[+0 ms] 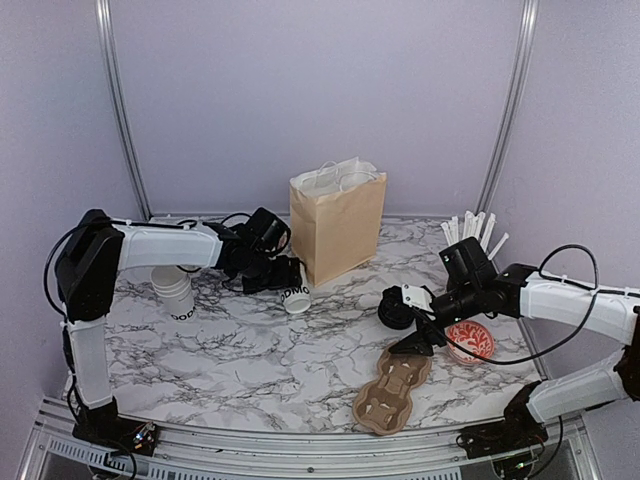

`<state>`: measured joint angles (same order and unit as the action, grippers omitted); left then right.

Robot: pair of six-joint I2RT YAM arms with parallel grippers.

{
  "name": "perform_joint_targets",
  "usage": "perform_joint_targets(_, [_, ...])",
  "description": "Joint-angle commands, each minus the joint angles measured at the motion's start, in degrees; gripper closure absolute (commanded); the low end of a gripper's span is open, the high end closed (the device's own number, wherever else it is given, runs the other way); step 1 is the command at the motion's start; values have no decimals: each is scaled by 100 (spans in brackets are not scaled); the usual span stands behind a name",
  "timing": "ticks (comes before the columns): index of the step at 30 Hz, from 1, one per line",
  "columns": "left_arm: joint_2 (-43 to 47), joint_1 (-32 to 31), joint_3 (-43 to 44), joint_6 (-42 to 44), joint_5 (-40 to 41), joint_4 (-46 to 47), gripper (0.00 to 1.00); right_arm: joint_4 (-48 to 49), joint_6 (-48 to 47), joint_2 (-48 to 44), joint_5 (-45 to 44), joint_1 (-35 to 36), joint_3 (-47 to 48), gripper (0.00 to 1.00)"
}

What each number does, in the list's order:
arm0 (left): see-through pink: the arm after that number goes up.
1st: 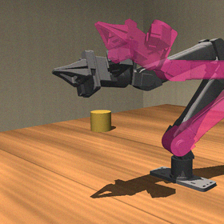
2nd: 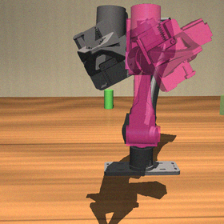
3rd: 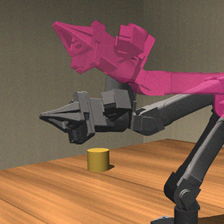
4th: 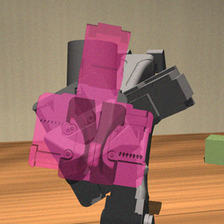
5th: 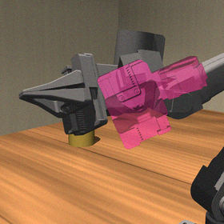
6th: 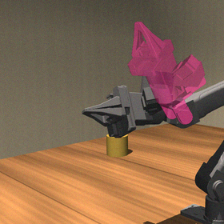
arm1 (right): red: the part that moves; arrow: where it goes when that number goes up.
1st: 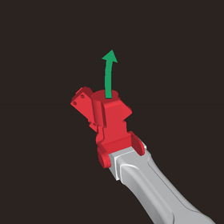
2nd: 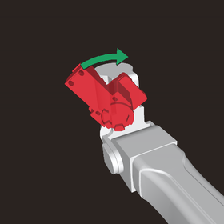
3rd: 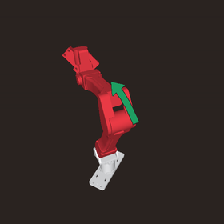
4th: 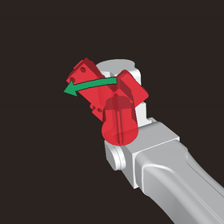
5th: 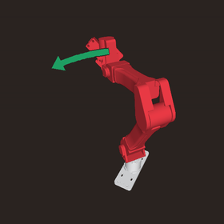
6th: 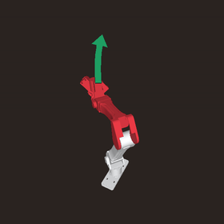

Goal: Pack the takeout coffee

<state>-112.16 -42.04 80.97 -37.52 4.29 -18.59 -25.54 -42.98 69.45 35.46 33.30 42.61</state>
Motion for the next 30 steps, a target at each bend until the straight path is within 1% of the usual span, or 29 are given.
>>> perform_joint_targets(1, [-512, -193, 364, -92, -303, 156, 5, -7, -50, -90, -46, -21, 123, 21])
perform_joint_targets(4, [-825, -263, 556, -92, -322, 52, 5, -41, -69, -120, -27, -16, 125, 21])
perform_joint_targets(8, [-913, -298, 560, -169, -246, -65, 10, -56, -70, -166, -3, -17, 116, 21])
perform_joint_targets(12, [-735, -317, 375, -161, -129, -66, 19, -54, -59, -188, 35, -16, 116, 21])
perform_joint_targets(18, [-115, -420, -78, 331, -52, -57, 22, -151, 76, -193, 204, -17, 278, 21])
perform_joint_targets(20, [282, -574, -355, 633, 49, -58, 22, -328, 197, -231, 321, -21, 569, 21])
perform_joint_targets(23, [1000, -930, -936, 1248, 488, 79, 22, -663, 327, -238, 456, -30, 1272, 21])
perform_joint_targets(24, [1236, -1049, -1177, 1478, 592, 220, 22, -694, 481, -176, 477, -33, 1513, 21])
perform_joint_targets(27, [1950, -1396, -2017, 2106, 561, 982, 22, -797, 855, 154, 759, -43, 2295, 20])
perform_joint_targets(28, [2177, -1473, -2303, 2211, 546, 1188, 23, -825, 988, 307, 925, -46, 2528, 20])
perform_joint_targets(30, [2327, -1508, -2492, 2203, 564, 1375, 24, -929, 1109, 660, 1152, -43, 2886, 20])
